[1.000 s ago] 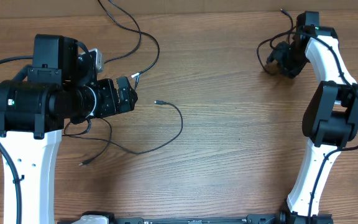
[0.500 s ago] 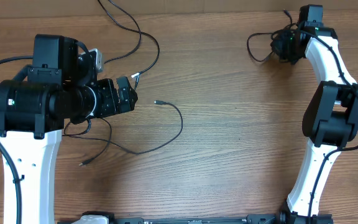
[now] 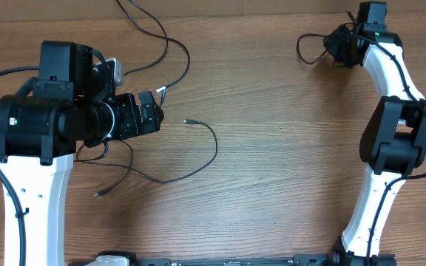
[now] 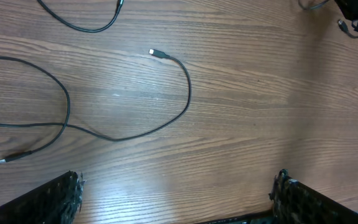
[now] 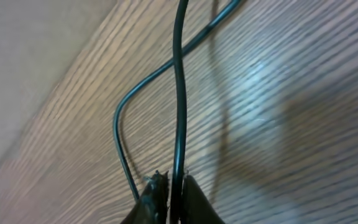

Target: Untangle cables

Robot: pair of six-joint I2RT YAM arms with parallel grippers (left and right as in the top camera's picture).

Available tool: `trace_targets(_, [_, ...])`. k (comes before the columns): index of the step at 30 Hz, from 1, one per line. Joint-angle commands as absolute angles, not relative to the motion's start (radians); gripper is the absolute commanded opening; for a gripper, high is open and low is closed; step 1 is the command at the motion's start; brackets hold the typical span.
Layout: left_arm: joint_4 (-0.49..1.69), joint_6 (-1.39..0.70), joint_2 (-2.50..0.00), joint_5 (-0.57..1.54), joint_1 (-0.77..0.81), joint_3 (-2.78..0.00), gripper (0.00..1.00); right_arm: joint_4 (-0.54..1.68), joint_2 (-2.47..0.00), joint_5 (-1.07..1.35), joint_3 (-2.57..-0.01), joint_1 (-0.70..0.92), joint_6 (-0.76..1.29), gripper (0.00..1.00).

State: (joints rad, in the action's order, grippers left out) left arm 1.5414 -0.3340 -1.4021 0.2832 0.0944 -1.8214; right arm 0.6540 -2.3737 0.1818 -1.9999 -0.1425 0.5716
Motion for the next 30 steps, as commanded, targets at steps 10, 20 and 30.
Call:
trace_targets(10, [1.540,-0.321,-1.401,0.278,0.099,-1.835,1.00,0.818,-2.350,0.160,-2.016,-0.171,0.437,1.00])
trace_targets(20, [1.540,-0.321,-1.401,0.278,0.099,-1.835,1.00,1.097,-2.264,0.211,-2.158,-0.278,0.434,1.00])
trace_targets(30, [1.540,-0.321,-1.401,0.278,0.099,-1.835,1.00,1.322,-2.044,0.406,-2.159,-0.310,0.274,1.00])
